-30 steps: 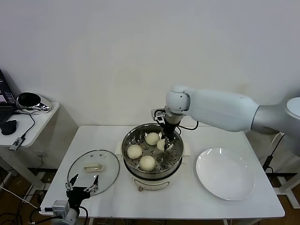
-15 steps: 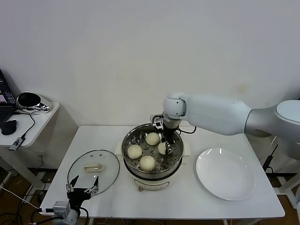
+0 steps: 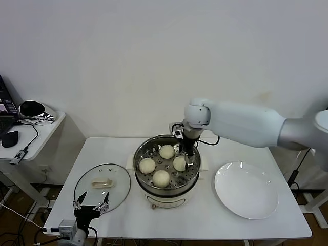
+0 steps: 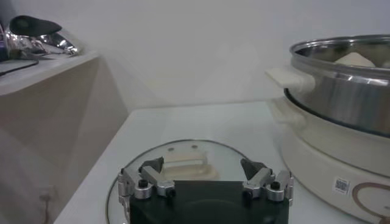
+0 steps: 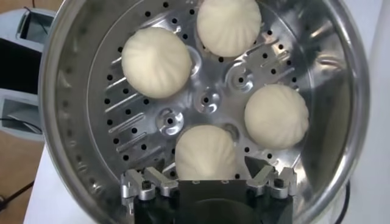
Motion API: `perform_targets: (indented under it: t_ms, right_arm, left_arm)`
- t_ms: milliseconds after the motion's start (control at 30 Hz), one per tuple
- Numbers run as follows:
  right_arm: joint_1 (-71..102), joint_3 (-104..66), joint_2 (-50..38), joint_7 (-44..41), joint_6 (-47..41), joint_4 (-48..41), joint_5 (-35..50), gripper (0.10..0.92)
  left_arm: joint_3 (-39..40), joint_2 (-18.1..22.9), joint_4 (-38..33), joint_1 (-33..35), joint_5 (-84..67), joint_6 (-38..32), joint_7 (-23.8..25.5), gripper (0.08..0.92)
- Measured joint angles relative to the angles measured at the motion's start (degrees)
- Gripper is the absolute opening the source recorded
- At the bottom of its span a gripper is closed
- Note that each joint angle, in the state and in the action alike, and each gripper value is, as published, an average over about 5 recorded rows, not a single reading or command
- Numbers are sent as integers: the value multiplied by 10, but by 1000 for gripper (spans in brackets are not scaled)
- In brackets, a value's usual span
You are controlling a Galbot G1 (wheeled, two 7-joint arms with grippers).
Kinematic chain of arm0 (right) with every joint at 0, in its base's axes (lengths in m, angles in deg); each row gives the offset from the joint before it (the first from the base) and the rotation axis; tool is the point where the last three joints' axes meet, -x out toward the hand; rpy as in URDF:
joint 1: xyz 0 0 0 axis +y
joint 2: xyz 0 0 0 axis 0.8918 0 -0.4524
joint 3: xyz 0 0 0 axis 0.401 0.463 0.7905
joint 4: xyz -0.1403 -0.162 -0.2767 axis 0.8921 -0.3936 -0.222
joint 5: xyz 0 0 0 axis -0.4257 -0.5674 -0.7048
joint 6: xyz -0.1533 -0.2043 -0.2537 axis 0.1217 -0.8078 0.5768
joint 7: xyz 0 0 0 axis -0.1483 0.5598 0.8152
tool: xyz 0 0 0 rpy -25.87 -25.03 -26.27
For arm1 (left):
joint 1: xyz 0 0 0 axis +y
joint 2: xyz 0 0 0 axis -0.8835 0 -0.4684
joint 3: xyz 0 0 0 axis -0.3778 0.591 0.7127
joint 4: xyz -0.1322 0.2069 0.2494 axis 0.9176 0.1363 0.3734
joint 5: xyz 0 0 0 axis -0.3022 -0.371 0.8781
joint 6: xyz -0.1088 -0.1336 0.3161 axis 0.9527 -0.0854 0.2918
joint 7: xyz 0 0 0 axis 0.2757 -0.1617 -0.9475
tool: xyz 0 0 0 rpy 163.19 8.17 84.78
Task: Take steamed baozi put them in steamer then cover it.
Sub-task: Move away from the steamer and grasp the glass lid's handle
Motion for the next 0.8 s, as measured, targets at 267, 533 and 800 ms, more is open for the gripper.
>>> perform_targets:
  t_ms: [267,533,800]
  right_arm:
    - [-22,-52,-110,11,6,67,38,823]
    - [55,-203,-237,74,40,104,75,823]
    - [285,-473,-309,169,113,134,114,823]
  left_arm:
    - [2,-1,-1,-2,-6,-2,0,823]
    - [15,1,-2,-3,-20,-17,-7,823]
    - [23,8,-14,-2,-42,-44,-26,823]
